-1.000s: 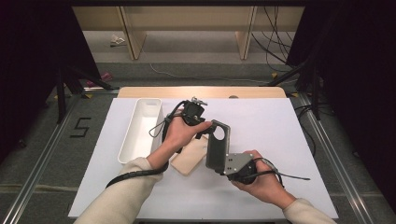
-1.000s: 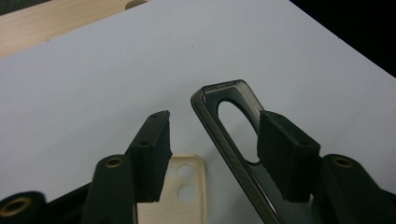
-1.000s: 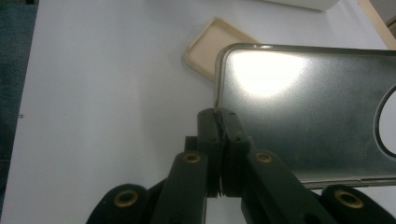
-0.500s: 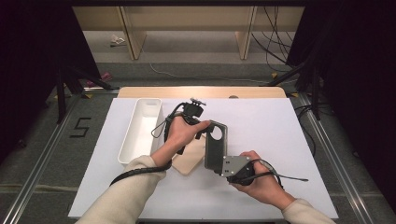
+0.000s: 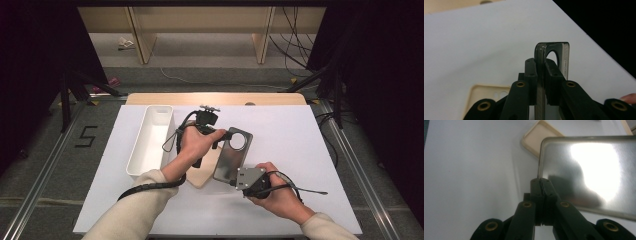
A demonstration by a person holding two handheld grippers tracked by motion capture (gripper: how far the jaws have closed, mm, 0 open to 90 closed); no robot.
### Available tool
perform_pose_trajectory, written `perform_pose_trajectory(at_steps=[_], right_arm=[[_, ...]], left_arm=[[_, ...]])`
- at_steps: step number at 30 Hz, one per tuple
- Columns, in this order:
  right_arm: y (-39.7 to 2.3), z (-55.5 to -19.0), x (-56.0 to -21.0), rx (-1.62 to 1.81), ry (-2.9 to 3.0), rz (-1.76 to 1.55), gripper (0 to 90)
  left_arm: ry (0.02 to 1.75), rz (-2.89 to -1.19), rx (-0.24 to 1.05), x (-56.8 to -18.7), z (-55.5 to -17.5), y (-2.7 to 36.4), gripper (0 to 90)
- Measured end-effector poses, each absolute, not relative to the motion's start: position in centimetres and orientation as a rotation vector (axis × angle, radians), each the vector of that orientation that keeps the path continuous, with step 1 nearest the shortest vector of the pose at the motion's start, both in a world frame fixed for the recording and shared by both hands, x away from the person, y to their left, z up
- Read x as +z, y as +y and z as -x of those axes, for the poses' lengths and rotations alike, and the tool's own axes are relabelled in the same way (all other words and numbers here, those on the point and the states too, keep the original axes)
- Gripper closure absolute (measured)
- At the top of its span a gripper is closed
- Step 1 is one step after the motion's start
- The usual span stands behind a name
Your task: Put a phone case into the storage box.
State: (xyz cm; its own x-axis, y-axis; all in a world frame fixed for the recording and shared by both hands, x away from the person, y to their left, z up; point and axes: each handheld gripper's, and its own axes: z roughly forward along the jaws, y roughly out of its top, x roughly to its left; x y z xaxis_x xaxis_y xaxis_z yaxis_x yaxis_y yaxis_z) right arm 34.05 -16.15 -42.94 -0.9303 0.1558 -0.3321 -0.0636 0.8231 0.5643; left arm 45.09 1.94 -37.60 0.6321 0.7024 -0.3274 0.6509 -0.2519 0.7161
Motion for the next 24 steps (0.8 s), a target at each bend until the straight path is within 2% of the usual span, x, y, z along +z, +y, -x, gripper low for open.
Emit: perform_pose_trajectory(at_steps=[2, 4, 15, 20, 24], right_arm=[[-16.4, -34.1, -42.7, 0.845, 2.646, -0.086, 86.1], [-16.5, -34.2, -42.7, 0.857, 2.639, -0.115, 81.5], [-18.1, -35.1, -42.8, 1.073, 2.615, -0.448, 38.1], [-19.3, -35.4, -42.7, 1.182, 2.589, -0.569, 27.9], [-20.0, -35.6, -42.6, 1.223, 2.564, -0.605, 24.4]], left_arm=[[1.054, -1.926, 0.045, -37.5, -45.0, 2.2, 81.5], [1.018, -1.908, 0.091, -37.4, -45.0, 2.6, 81.5], [0.928, -1.814, 0.192, -36.5, -44.3, 5.3, 81.5], [0.875, -1.789, 0.218, -36.0, -44.0, 6.9, 81.4], [0.858, -1.767, 0.237, -35.7, -43.8, 8.2, 81.4]])
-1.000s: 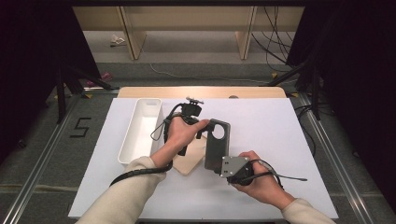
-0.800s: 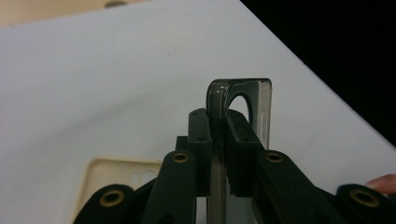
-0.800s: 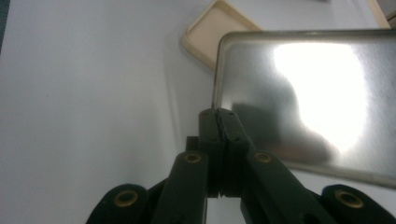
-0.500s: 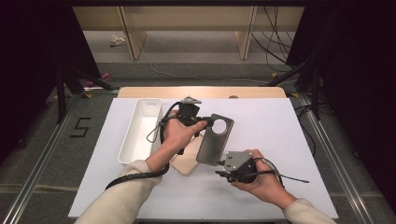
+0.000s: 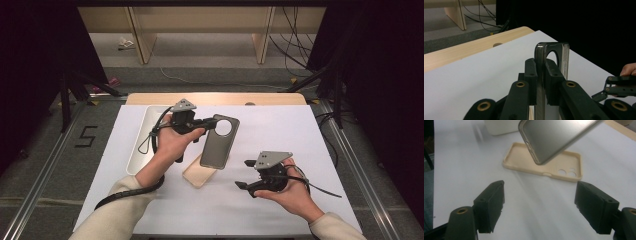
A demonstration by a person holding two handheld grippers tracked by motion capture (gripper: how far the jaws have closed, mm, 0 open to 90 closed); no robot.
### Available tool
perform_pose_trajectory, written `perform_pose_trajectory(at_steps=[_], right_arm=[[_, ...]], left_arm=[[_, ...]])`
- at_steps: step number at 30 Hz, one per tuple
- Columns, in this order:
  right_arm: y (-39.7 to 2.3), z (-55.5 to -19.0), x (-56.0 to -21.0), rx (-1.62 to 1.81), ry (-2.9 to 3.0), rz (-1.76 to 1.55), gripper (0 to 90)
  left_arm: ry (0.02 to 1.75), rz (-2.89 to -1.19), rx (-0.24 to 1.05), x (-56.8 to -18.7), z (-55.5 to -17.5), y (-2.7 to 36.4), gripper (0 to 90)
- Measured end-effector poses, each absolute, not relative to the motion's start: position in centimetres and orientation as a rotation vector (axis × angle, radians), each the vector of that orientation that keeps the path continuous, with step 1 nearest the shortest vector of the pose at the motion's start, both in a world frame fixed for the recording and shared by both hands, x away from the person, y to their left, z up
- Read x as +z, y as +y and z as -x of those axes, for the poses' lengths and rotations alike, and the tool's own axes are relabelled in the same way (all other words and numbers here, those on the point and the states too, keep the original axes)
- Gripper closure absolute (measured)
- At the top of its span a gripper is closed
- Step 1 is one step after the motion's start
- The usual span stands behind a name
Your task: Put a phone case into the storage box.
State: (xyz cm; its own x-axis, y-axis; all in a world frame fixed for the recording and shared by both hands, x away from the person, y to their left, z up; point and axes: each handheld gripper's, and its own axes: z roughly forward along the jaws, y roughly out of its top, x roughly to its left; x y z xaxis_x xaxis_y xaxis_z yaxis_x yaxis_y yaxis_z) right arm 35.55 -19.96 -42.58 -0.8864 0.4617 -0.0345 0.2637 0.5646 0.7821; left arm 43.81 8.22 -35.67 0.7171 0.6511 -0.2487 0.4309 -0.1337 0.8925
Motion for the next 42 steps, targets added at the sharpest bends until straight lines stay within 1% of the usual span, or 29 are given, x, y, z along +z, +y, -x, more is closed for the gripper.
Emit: perform_pose_trajectory(at_steps=[15, 28, 42], right_arm=[[-22.4, -35.7, -42.5, 1.333, 2.481, -0.73, 20.6], [-23.8, -35.5, -42.4, 1.33, 2.45, -0.778, 18.9], [-24.7, -35.3, -42.5, 1.331, 2.446, -0.804, 16.1]], left_arm=[[0.855, -1.721, 0.281, -34.7, -43.4, 11.9, 81.4], [0.841, -1.685, 0.338, -33.8, -43.5, 14.7, 81.4], [0.843, -1.644, 0.366, -32.8, -43.9, 16.6, 81.4]])
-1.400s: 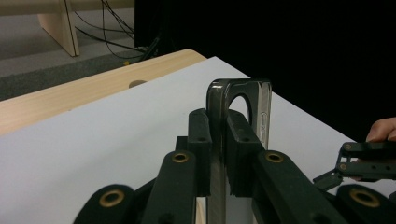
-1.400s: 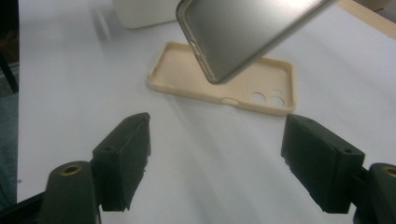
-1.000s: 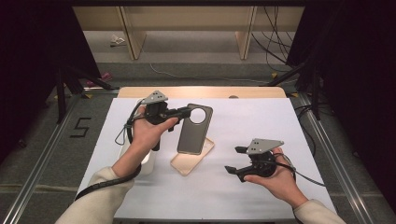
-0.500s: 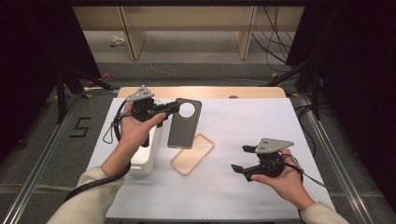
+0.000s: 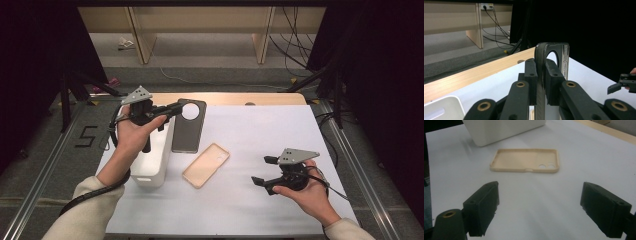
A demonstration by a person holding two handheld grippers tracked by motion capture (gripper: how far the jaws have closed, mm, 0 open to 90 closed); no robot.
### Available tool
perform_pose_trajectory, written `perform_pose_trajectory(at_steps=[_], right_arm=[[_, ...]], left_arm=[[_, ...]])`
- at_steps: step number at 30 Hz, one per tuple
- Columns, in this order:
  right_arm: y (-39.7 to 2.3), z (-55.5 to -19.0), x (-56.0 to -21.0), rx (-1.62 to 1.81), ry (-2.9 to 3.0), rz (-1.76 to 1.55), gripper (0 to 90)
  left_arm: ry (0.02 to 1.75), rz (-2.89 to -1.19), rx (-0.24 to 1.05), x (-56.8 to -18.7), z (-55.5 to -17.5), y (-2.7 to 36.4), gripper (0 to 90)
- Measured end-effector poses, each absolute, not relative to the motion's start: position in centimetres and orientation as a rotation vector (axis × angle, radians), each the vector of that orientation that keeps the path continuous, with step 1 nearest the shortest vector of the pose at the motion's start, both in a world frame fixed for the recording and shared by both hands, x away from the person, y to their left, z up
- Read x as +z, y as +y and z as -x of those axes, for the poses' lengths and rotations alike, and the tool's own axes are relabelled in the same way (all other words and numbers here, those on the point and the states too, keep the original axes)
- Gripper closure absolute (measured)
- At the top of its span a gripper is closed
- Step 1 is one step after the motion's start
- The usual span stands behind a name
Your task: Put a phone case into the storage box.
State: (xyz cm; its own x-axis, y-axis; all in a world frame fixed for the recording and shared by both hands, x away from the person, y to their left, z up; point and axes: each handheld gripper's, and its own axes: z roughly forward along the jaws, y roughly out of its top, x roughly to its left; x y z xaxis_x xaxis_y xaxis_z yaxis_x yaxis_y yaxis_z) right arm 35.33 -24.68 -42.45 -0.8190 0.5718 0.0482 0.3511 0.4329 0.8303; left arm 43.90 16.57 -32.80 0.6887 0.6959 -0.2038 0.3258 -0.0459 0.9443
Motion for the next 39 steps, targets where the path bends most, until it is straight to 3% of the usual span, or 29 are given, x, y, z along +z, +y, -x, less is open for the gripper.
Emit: perform_pose_trajectory(at_steps=[39], right_arm=[[-25.1, -35.3, -42.5, 1.345, 2.457, -0.801, 13.1]], left_arm=[[0.805, -1.631, 0.461, -31.7, -45.7, 19.2, 81.4]])
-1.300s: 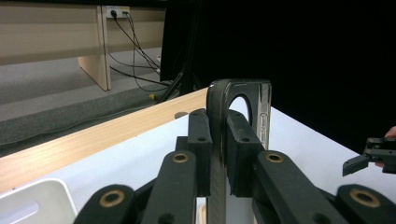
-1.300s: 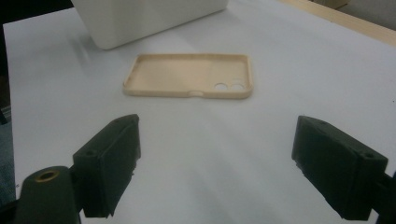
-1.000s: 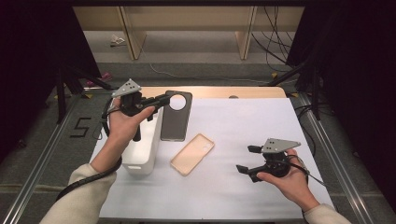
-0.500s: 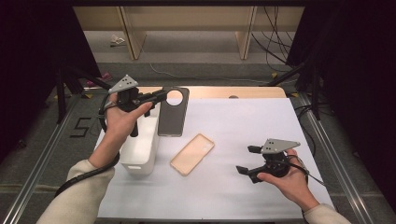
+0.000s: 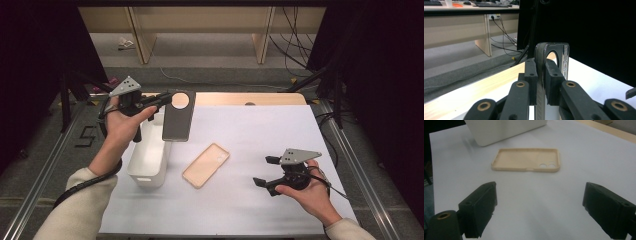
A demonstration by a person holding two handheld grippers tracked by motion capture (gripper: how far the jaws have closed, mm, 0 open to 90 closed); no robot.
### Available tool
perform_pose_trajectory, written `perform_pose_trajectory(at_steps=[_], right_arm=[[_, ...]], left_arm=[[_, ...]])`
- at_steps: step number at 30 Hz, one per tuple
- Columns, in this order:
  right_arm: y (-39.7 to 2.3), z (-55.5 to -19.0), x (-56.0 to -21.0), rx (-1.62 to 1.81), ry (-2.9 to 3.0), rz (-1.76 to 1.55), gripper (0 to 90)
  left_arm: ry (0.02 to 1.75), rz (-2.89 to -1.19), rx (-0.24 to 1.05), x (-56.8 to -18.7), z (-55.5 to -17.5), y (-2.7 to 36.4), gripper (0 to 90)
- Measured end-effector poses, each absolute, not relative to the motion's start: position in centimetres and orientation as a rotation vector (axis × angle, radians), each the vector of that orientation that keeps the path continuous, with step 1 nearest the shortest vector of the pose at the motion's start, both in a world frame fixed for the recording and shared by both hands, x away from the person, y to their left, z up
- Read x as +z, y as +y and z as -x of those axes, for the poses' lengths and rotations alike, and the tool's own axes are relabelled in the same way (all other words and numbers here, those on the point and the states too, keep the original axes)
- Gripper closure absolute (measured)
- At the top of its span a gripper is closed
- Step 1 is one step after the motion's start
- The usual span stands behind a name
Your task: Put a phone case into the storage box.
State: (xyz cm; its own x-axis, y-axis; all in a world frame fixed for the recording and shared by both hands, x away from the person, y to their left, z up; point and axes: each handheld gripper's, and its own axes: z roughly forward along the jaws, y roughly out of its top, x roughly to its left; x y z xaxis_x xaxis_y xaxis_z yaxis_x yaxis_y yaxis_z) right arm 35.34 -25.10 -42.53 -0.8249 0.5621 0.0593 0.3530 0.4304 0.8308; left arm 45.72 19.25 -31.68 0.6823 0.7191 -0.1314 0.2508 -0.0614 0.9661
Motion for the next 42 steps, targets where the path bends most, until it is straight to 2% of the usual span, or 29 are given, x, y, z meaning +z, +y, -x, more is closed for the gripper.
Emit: perform_pose_trajectory(at_steps=[42], right_arm=[[-25.1, -35.3, -42.6, 1.366, 2.459, -0.799, 13.1]], left_arm=[[0.781, -1.64, 0.573, -30.5, -47.2, 22.5, 81.4]])
